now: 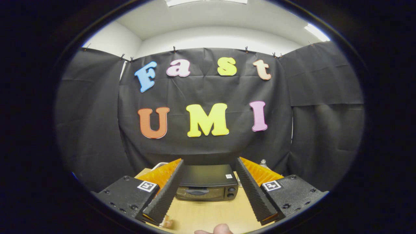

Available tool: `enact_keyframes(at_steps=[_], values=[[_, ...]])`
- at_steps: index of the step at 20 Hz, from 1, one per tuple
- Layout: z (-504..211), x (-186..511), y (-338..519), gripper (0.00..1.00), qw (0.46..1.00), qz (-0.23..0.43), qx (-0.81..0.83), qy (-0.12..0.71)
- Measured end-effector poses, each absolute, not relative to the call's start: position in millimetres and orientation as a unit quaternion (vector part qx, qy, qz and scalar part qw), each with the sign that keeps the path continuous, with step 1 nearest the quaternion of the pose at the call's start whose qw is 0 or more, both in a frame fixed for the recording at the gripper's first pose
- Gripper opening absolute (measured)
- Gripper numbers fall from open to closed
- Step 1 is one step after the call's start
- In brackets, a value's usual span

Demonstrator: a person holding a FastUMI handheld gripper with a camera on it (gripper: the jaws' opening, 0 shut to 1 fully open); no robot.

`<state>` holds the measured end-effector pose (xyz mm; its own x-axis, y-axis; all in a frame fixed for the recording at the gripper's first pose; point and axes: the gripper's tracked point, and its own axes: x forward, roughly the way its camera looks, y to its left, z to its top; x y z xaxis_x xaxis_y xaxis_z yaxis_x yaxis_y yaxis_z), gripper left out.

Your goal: Open the toaster oven, put the food inside, and close the toaster oven door.

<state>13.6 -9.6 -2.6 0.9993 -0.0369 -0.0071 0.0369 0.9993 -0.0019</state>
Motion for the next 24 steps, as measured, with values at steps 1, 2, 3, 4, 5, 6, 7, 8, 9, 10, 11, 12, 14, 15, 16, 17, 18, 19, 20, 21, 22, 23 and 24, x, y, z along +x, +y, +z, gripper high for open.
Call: enact_keyframes(at_steps=[1, 2, 3, 4, 5, 6, 7, 8, 9, 10, 11, 12, 14, 15, 16, 17, 18, 19, 20, 21, 22, 23, 24], values=[[-4, 16, -10, 1.00, 1.000, -0.020, 0.000, 0.004], [-4, 17, -8, 1.00, 1.000, -0.019, 0.002, 0.005], [-6, 18, -7, 1.00, 1.000, -0.018, 0.003, 0.007], [-7, 20, -6, 1.00, 1.000, -0.017, 0.004, 0.009], [-9, 21, -5, 1.00, 1.000, -0.016, 0.004, 0.010], [-10, 24, -3, 1.00, 1.000, -0.013, 0.004, 0.012], [-13, 25, -2, 1.00, 1.000, -0.011, 0.003, 0.014], [-16, 28, 0, 1.00, 1.000, -0.008, 0.002, 0.017], [-20, 30, 2, 1.00, 1.000, -0.005, 0.002, 0.020], [-24, 34, 4, 1.00, 1.000, -0.001, 0.004, 0.024], [-30, 38, 6, 1.00, 1.000, 0.002, 0.009, 0.029], [-36, 42, 7, 1.00, 0.999, 0.005, 0.013, 0.036], [-54, 53, 11, 1.00, 0.999, 0.011, 0.014, 0.051], [-62, 59, 15, 1.00, 0.998, 0.015, 0.014, 0.056], [-70, 66, 17, 1.00, 0.998, 0.018, 0.012, 0.063], [-81, 73, 20, 1.00, 0.997, 0.023, 0.010, 0.071], [-92, 81, 24, 1.00, 0.996, 0.027, 0.009, 0.080], [-105, 88, 26, 1.00, 0.996, 0.031, 0.006, 0.089], [-116, 97, 28, 1.00, 0.995, 0.033, 0.004, 0.098], [-128, 106, 28, 1.00, 0.994, 0.032, 0.002, 0.106], [-140, 116, 28, 1.00, 0.993, 0.032, 0.001, 0.113], [-154, 126, 28, 1.00, 0.992, 0.029, -0.001, 0.126], [-167, 136, 28, 1.00, 0.990, 0.027, -0.003, 0.136]])
